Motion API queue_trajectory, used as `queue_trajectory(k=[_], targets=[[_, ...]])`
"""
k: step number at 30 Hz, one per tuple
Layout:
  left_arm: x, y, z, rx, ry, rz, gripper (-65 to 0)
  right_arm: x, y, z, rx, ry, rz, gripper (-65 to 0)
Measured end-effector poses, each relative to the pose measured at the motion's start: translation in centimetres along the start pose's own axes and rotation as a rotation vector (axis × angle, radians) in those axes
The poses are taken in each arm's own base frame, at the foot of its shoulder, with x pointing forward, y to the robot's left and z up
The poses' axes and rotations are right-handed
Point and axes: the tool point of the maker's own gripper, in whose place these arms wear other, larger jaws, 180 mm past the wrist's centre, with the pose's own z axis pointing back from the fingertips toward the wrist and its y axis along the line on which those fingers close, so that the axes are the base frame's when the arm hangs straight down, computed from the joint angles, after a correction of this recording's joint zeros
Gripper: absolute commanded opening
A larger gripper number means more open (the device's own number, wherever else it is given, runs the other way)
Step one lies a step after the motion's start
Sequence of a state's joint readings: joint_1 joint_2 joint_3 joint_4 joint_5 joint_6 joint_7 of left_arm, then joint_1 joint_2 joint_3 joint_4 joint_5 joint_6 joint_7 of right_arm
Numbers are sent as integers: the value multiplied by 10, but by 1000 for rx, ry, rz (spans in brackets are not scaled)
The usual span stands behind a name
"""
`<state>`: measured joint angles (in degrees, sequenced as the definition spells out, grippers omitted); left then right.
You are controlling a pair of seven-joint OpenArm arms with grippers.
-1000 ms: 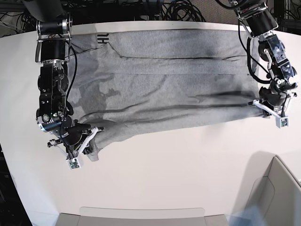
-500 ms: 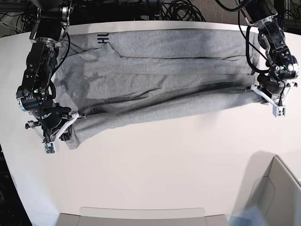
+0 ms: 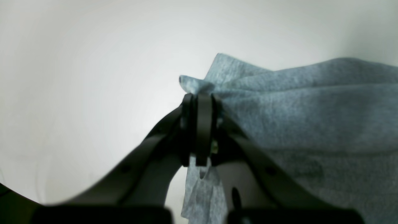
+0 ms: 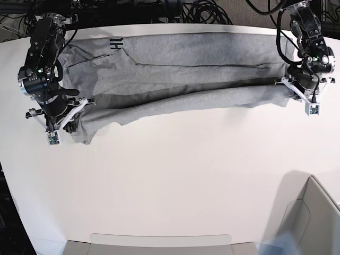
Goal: Fold the T-shirt properly
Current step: 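Lift the hem with both grippers and fold it over toward the collar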
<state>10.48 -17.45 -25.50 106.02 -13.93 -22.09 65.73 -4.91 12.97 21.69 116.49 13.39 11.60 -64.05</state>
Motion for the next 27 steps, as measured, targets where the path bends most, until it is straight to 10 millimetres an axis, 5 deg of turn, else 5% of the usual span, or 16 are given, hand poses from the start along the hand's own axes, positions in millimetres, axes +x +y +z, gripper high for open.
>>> queue_trajectory(k=[13,21,27], targets=[[-17,-1,14,11,49,-39,-650,-57,13,12,75,121,-18,-650],[-22,-1,14,9,62,-42,-650,-77,-11,35,108,118,-151,-650],[-32,-2,14,4,89,-47,-650,-108,-3,46,136,197,-166,-650]])
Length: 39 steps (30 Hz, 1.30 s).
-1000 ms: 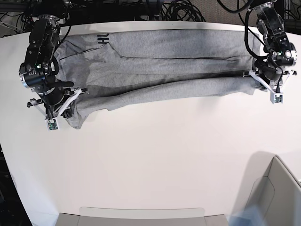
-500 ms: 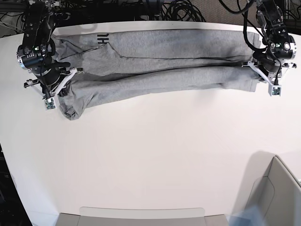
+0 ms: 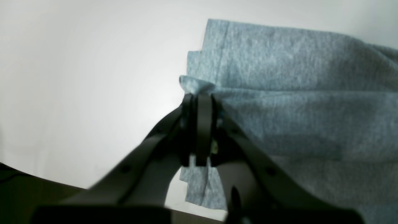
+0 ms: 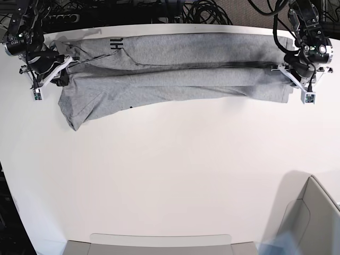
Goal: Fold the T-shirt properly
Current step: 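Lift the hem with both grippers and fold it over toward the collar, then release the hem and reposition the left gripper on the folded end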
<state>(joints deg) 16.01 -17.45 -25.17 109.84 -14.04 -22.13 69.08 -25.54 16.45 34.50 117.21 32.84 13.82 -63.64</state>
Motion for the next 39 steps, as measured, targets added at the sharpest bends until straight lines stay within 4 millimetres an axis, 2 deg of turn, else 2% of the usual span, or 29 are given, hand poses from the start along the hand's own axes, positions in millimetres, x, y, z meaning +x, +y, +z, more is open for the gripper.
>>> queue_trajectory(k=[3,9,15,18,20,22,23,27,28,32,35,38,39], targets=[[-6,0,-3,-4,16,5,-650,-9,2,1,3,21,-7,-650],[-29,1,-18,-17,95,29,-650,-11,4,0,8,21,-17,-650],[-32,1,-21,-20,83,33,-650,-38,6,5,11,90,-25,-650],[-44,0,-25,-25,120,40,-650,-35,6,5,9,70,-25,-650],[-42,0,-26,-26,110,42,-650,-31,8,4,13,25,-42,-650],[-41,0,-26,-27,105,44,-650,-37,11,4,18,43,-50,-650],[-41,-1,-26,-27,106,45,-634,-39,11,4,18,48,-51,-633],[-46,0,-25,-21,116,42,-449,-39,10,4,15,49,-48,-490],[-47,1,-23,-18,114,36,-424,-39,10,4,14,48,-48,-463],[-32,2,-4,3,52,-3,-418,-38,12,4,20,49,-47,-398],[-15,1,8,11,-11,-17,-417,-39,10,4,13,52,-42,-397],[-10,8,18,22,-48,-2,-416,-39,11,4,16,52,-42,-397],[-8,5,18,-9,-68,9,-414,-39,11,4,16,52,-41,-397]])
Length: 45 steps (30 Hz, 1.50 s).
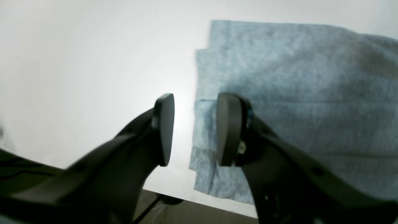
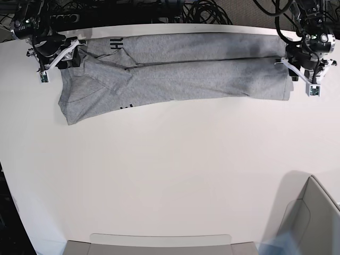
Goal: Fold the T-shirt properly
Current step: 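Release the hem and reposition the left gripper on the folded end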
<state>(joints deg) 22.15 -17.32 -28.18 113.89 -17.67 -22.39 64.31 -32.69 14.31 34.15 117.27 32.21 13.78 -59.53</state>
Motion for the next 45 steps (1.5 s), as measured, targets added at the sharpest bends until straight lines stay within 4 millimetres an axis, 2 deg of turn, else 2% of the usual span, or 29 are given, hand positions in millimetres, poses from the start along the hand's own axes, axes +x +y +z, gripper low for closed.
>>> queue_trajectory(k=[4,8,10,13,15,21,26,27,31,36,41,45], targets=[[-9,-18,-10,-169,18,29,-381,0,0,0,-1,2,2,-397],[-34,0,-25,-215,63,212,-372,0,0,0,-1,1,3,-397],[-46,11,-27,-223,94,238,-372,0,0,0,0,1,2,-397],[-48,27,-32,-211,101,247,-372,-1,0,0,-1,4,2,-397],[-48,28,-36,-214,81,275,-372,-1,0,-1,1,5,-1,-397],[-60,4,-41,-274,127,248,-372,-1,0,-1,0,4,0,-397],[-61,-1,-44,-303,125,233,-372,0,0,-1,1,2,0,-397],[-67,-5,-48,-324,139,234,-373,0,0,-1,2,2,-1,-397],[-65,-19,-68,-425,108,286,-378,-1,0,-1,1,4,1,-397],[-67,-26,-73,-465,106,261,-448,0,-1,-1,1,2,1,-397],[-72,-30,-71,-483,135,261,-650,-1,-1,-1,0,5,3,-397],[-75,-16,-68,-452,133,299,-650,0,-1,-1,-1,3,2,-397]])
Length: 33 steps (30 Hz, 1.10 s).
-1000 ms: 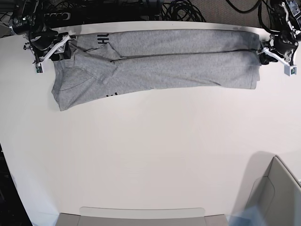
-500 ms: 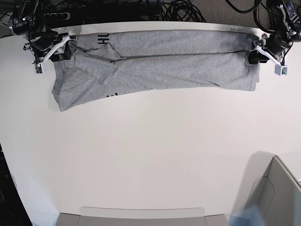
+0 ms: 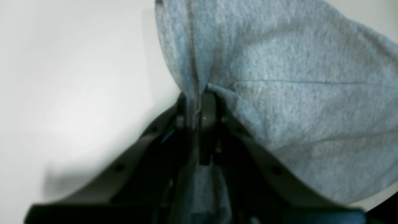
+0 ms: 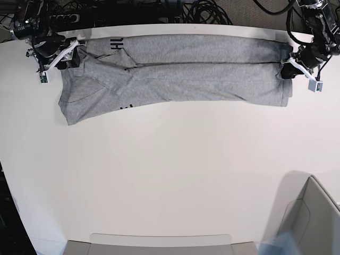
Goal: Fold the T-shirt properly
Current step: 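Release the hem and reposition the left gripper on the folded end, then grasp the folded shirt ends with both grippers and pull apart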
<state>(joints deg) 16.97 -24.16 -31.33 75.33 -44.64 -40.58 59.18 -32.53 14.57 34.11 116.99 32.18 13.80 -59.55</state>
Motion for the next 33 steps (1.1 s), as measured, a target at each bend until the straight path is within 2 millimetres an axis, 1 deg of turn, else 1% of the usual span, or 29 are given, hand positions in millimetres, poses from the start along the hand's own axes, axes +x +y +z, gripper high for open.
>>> queue_trajectory(k=[4,8,11,14,16,17,18,21,22,23,25,26,28,30,31,33], targets=[[3,15,12,30,-28,43,-650,0,0,0,0,0,0,-397],[0,44,34,107,-43,123,-650,0,1,0,1,-2,-2,-397],[8,62,47,162,-61,163,-650,2,1,0,1,-7,-3,-397],[10,65,50,177,-39,162,-650,2,1,-1,3,-11,-6,-397],[15,63,52,184,-45,142,-650,1,2,-1,5,-11,-11,-397],[18,60,56,197,-40,119,-650,1,2,-1,4,-11,-10,-397],[24,57,61,209,-50,81,-650,2,2,-1,5,-13,-11,-397],[57,39,85,250,-118,-56,-650,1,2,-1,5,-12,-10,-397],[65,30,93,262,-134,-98,-650,1,2,-1,4,-11,-10,-397],[70,22,99,270,-140,-139,-650,1,2,-1,4,-12,-10,-397],[74,4,108,284,-143,-201,-650,3,4,-1,13,-18,-14,-397],[72,-5,110,290,-139,-210,-650,5,4,-2,11,-22,-13,-397],[70,-24,108,274,-129,-247,-650,11,5,-3,16,-42,-19,-397],[69,-48,98,236,-115,-315,-650,11,8,-4,21,-44,-29,-397],[69,-63,90,198,-113,-345,-650,9,9,-4,23,-37,-32,-397],[66,-85,75,130,-100,-369,-650,11,15,-7,39,-40,-26,-397]])
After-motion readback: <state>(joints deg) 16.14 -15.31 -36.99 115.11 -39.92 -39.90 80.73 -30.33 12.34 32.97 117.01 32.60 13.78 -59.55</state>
